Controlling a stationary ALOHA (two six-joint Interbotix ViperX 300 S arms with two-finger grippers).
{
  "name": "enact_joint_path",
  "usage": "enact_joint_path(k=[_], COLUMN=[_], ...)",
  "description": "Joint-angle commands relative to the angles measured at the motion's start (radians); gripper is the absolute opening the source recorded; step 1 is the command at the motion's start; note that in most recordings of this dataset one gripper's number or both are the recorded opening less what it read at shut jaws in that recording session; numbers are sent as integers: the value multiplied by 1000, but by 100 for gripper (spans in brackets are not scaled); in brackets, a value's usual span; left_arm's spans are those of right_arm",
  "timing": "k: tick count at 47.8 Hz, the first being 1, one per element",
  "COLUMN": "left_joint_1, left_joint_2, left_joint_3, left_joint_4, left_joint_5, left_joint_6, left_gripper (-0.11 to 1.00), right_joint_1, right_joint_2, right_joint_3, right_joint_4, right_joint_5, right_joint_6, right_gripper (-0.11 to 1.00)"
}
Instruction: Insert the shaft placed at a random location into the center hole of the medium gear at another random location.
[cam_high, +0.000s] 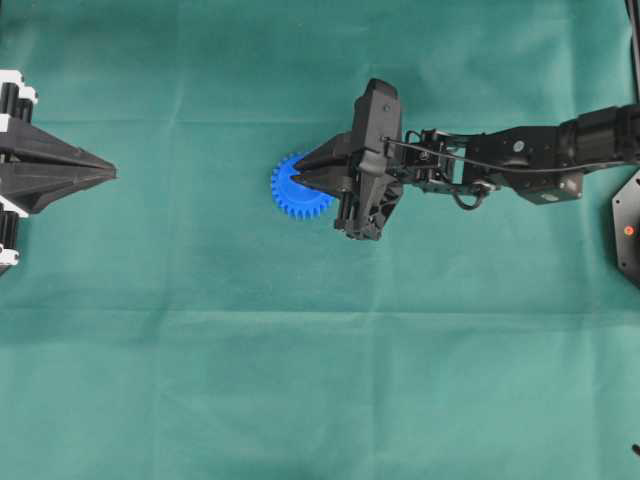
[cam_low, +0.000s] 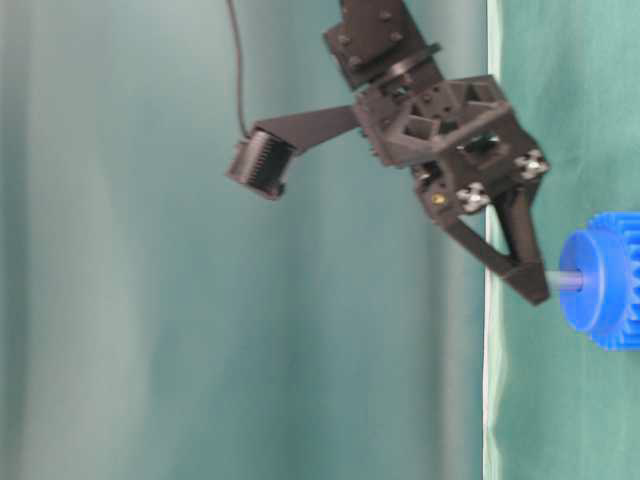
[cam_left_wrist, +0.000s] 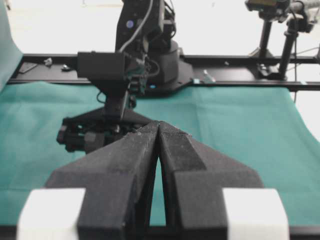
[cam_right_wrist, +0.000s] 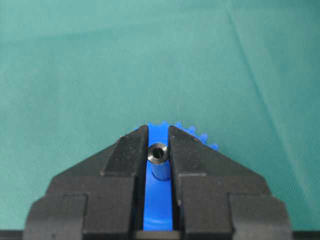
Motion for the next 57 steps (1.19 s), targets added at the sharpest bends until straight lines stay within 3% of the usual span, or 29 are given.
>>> enact_joint_path(k=[1, 14, 52, 55, 57], left_joint_1=[-2, -2, 0, 0, -2], left_joint_2=[9, 8, 8, 8, 8], left_joint_3=[-21, -20, -20, -21, -20], left_joint_4=[3, 3, 3, 3, 3], left_joint_5=[-5, -5, -3, -3, -2], left_joint_6=[-2, 0, 0, 0, 0], left_gripper=[0, 0, 0, 0, 0], right_joint_1=[3, 3, 5, 5, 5], right_joint_2=[3, 60, 31, 18, 11], right_joint_3=[-11, -15, -6, -3, -2], right_joint_4=[6, 25, 20, 20, 20], right_joint_5=[-25, -64, -58, -58, -57], right_joint_6=[14, 14, 9, 9, 9], right_gripper=[12, 12, 13, 15, 23])
